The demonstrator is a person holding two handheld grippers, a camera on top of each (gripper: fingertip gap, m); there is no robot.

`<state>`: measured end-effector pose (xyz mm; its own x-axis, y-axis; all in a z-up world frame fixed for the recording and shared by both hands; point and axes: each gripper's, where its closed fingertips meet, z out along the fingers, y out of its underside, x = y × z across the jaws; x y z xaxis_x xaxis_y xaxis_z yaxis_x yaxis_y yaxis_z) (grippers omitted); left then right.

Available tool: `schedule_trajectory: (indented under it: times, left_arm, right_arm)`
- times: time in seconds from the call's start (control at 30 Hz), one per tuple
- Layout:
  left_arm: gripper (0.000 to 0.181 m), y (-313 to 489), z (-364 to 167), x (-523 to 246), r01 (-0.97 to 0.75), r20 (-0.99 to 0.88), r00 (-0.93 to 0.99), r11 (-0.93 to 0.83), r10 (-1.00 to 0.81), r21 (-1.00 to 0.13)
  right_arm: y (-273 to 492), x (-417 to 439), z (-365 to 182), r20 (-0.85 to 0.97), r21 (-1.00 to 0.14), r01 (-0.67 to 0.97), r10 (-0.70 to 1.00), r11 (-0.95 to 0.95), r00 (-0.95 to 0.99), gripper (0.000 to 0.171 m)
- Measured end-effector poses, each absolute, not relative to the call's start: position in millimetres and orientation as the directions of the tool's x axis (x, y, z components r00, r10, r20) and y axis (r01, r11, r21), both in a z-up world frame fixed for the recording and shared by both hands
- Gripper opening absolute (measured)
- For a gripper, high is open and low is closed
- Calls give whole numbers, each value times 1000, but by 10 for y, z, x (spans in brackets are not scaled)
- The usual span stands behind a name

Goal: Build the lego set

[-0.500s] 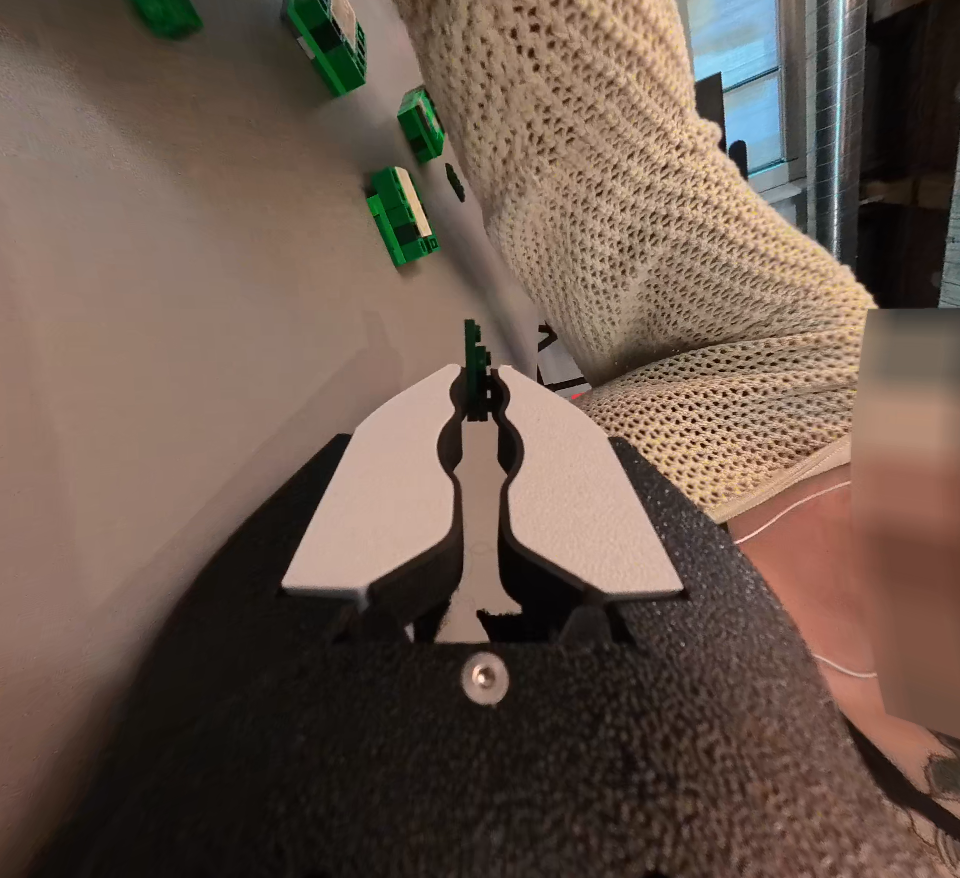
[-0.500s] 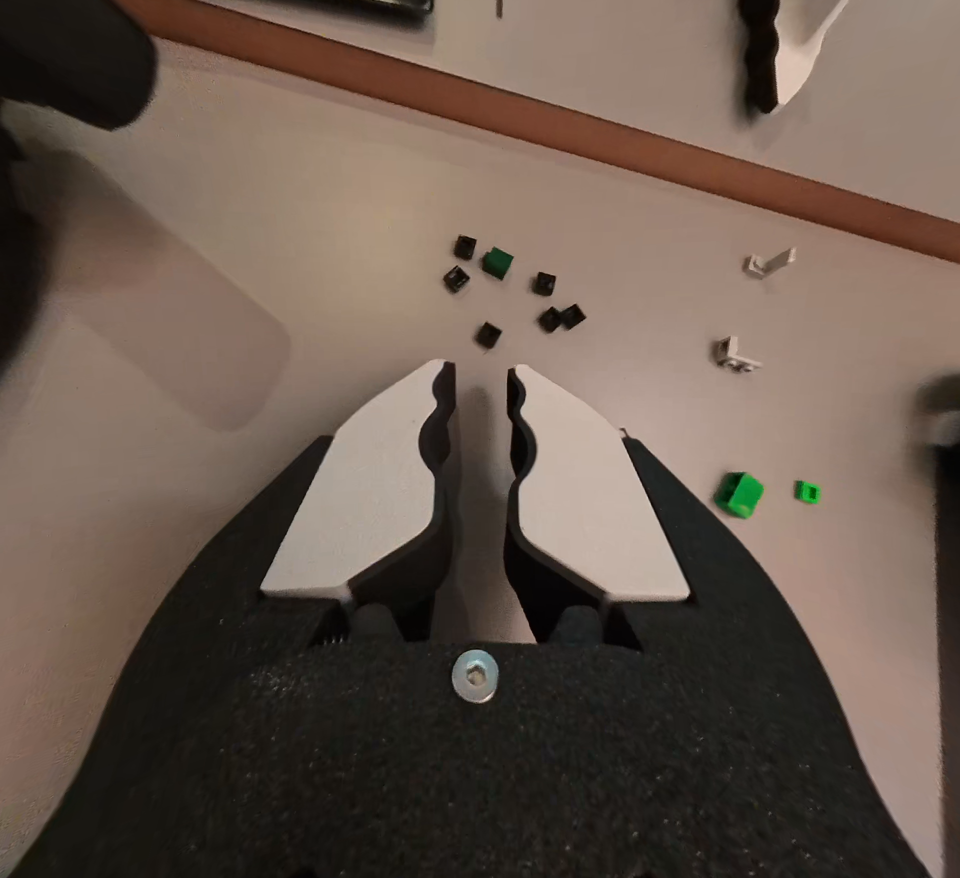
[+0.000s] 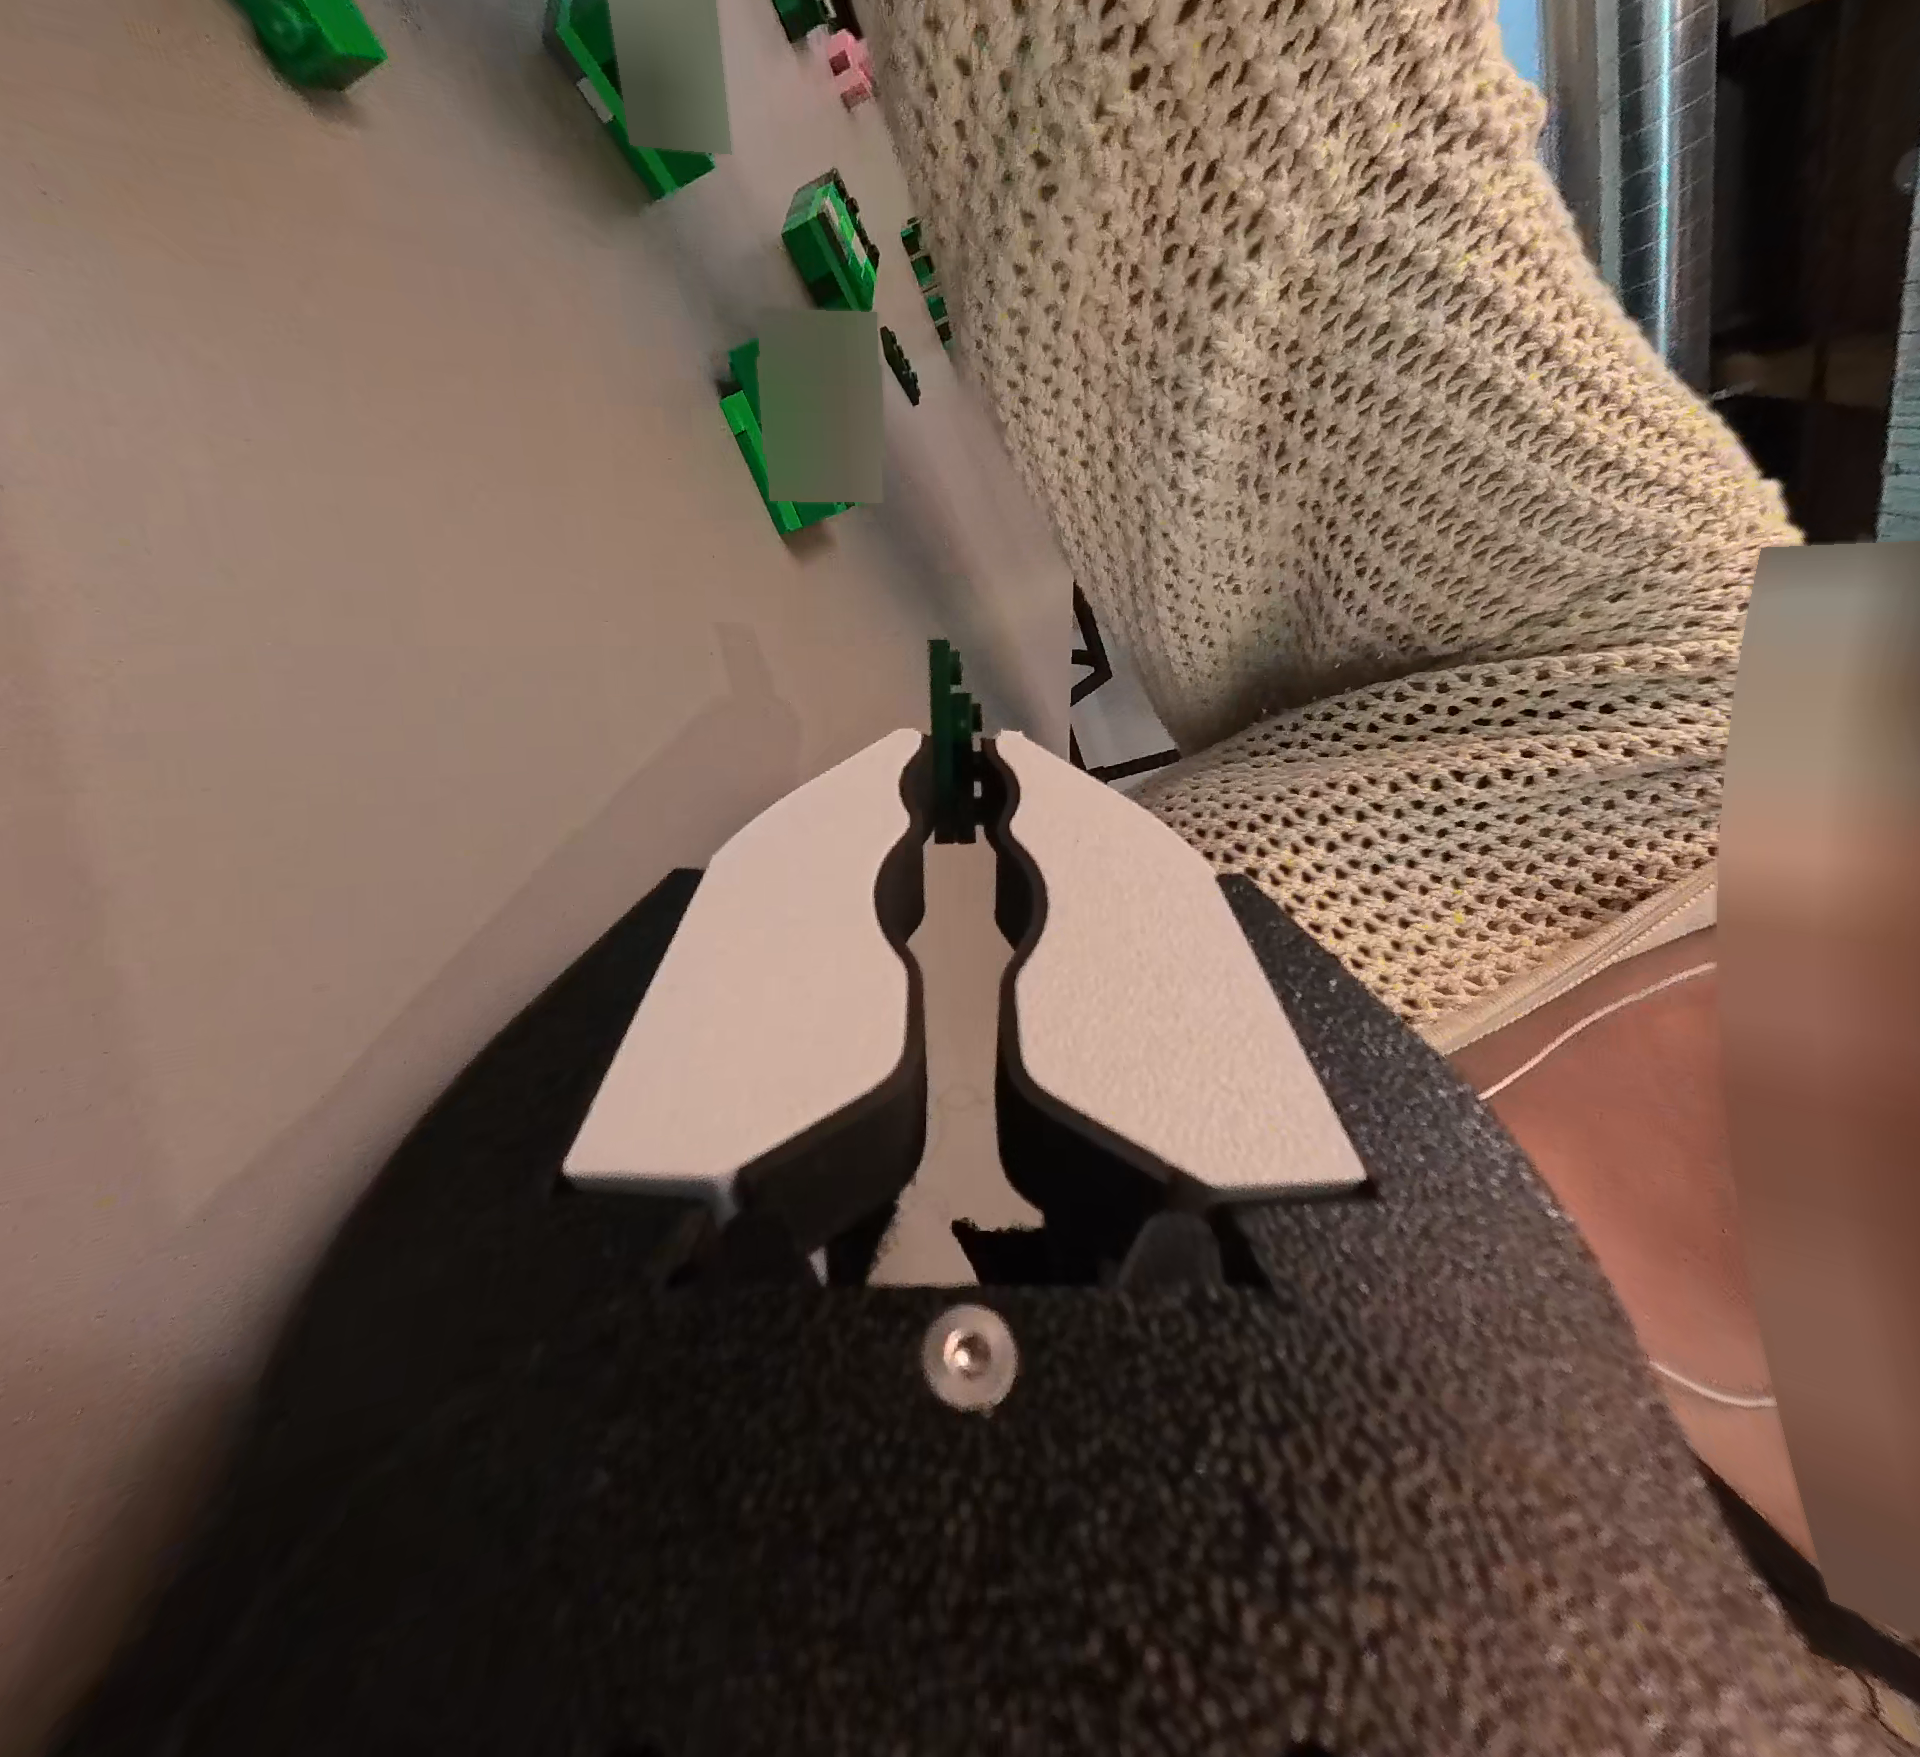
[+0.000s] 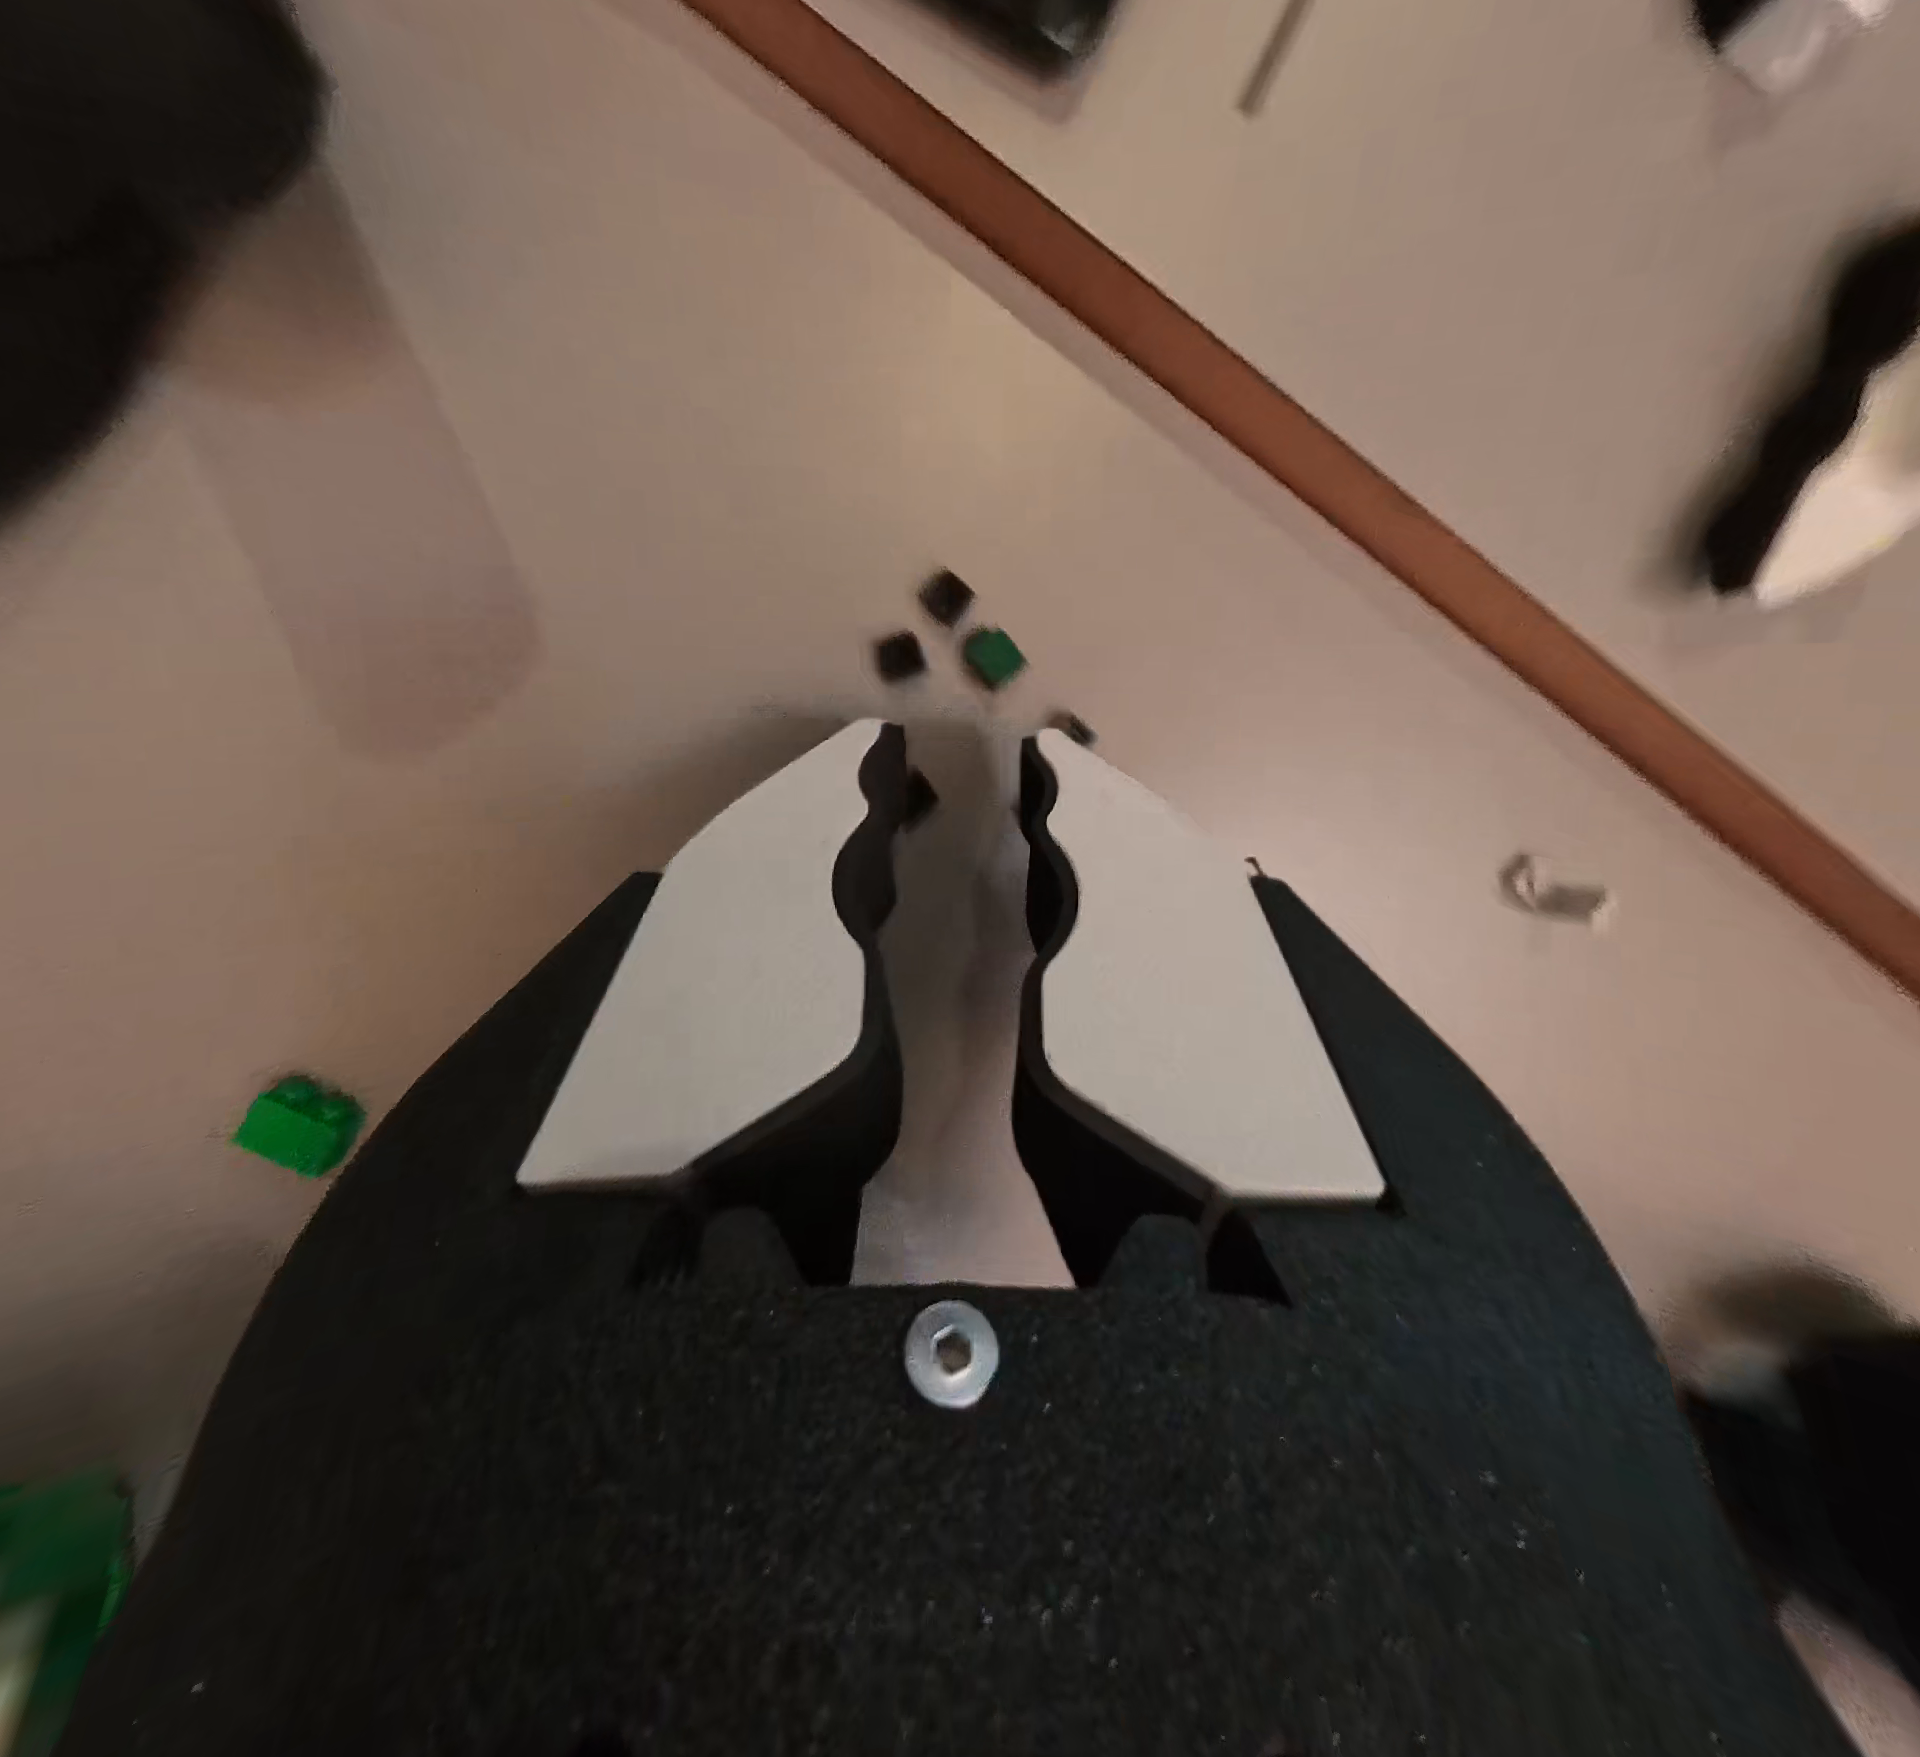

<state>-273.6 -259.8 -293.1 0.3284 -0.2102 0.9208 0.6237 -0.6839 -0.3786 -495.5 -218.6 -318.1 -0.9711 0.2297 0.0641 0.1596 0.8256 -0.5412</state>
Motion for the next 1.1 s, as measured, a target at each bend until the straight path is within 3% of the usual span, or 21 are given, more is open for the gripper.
schedule_trajectory:
  times: [0.03, 0.17, 0.33, 0.57, 0.63, 0.9, 1.1]
  left_arm:
    - [7, -2598, -2931, -2736, 624, 921, 328, -684, -211, -378]
    - [7, -2602, -2932, -2729, 620, 919, 333, -685, -213, -384]
    - [7, -2612, -2927, -2718, 615, 915, 339, -684, -219, -392]
    - [7, -2632, -2924, -2708, 610, 914, 338, -687, -225, -395]
    - [7, -2633, -2921, -2709, 611, 914, 337, -686, -227, -396]
    - [7, -2638, -2926, -2671, 593, 898, 374, -685, -233, -424]
    - [7, -2464, -2866, -2463, 573, 886, 384, -686, -259, -449]
  right_arm:
    - [-2263, -4908, -3165, 61, -539, 123, 184, 833, -981, 21]
    - [-2449, -4857, -3182, 125, -484, -13, 54, 875, -991, 21]
    - [-2446, -4999, -3348, 70, -381, 114, 152, 917, -986, 16]
    - [-2446, -5059, -3366, 151, -310, 68, 120, 948, -981, 10]
    - [-2452, -4988, -3309, 174, -340, 45, 110, 939, -979, 10]
    - [-2414, -3778, -2549, 192, -688, 54, 253, 724, -948, 10]
    - [-2115, -2539, -2554, 240, -712, 169, 463, 681, -853, 10]
